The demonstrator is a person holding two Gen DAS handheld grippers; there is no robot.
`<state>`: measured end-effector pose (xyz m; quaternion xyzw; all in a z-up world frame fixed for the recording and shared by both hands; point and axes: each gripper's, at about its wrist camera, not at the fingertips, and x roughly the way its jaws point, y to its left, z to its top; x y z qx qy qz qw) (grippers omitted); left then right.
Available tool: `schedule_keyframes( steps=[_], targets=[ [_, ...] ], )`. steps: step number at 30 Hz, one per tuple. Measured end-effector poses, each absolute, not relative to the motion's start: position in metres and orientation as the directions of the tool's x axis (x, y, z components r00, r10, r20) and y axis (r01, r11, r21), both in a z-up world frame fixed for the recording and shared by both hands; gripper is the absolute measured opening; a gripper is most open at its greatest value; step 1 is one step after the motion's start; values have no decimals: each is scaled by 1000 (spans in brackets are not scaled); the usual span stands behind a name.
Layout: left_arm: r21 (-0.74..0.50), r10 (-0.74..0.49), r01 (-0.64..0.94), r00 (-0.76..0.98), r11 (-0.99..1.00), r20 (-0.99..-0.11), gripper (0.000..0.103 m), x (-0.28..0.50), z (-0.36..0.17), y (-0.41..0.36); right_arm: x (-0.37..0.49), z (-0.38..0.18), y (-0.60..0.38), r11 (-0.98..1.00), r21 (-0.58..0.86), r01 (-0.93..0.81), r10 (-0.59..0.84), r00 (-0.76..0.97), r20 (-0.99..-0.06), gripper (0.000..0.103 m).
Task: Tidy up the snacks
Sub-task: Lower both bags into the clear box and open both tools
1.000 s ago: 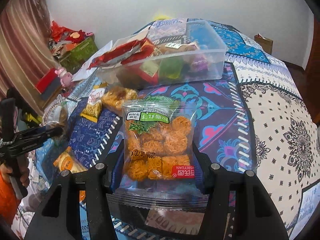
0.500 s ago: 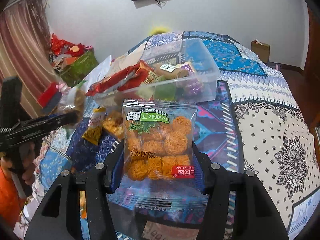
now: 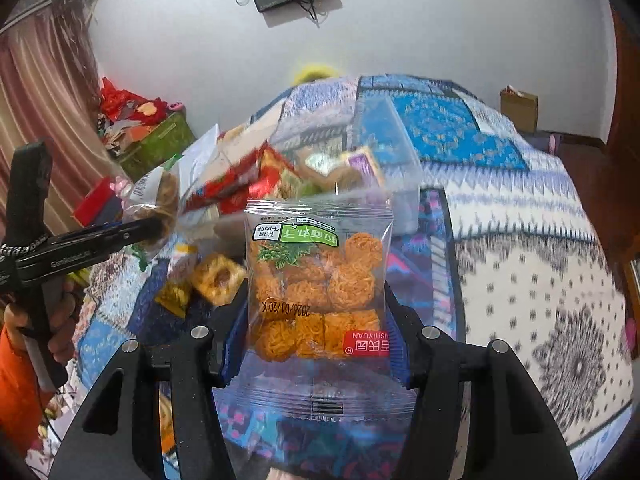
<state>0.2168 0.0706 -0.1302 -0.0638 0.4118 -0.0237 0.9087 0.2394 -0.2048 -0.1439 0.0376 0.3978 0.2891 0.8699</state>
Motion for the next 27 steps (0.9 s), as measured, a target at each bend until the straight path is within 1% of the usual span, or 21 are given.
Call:
schedule_keyframes(
  steps=[7, 12, 16, 19, 23, 27],
  targets=[
    [-124, -89, -1, 694, 992, -715, 46, 254, -107, 70, 273, -114, -186, 825, 270, -496, 544, 570, -615, 54],
    [-113, -72, -13, 692, 994, -719, 46, 281, -111, 70, 302, -109, -168, 825, 257, -503, 543, 584, -603, 54],
    [-103, -66, -16, 676, 995, -734, 46, 300, -125, 71, 328, -118, -150, 816, 272, -510, 555, 559, -616, 54],
    [-87, -41, -34, 676, 996, -735, 46, 309, -135, 73, 344, -130, -131, 817, 253, -518, 543, 544, -640, 54],
    [-126, -67, -42, 661, 991, -747, 46, 321, -148, 78, 364, -147, -112, 817, 250, -519, 532, 513, -674, 54],
    [-133, -67, -46, 676, 990, -734, 46, 326, -149, 80, 375, -161, -100, 816, 268, -512, 531, 481, -698, 54]
  ],
)
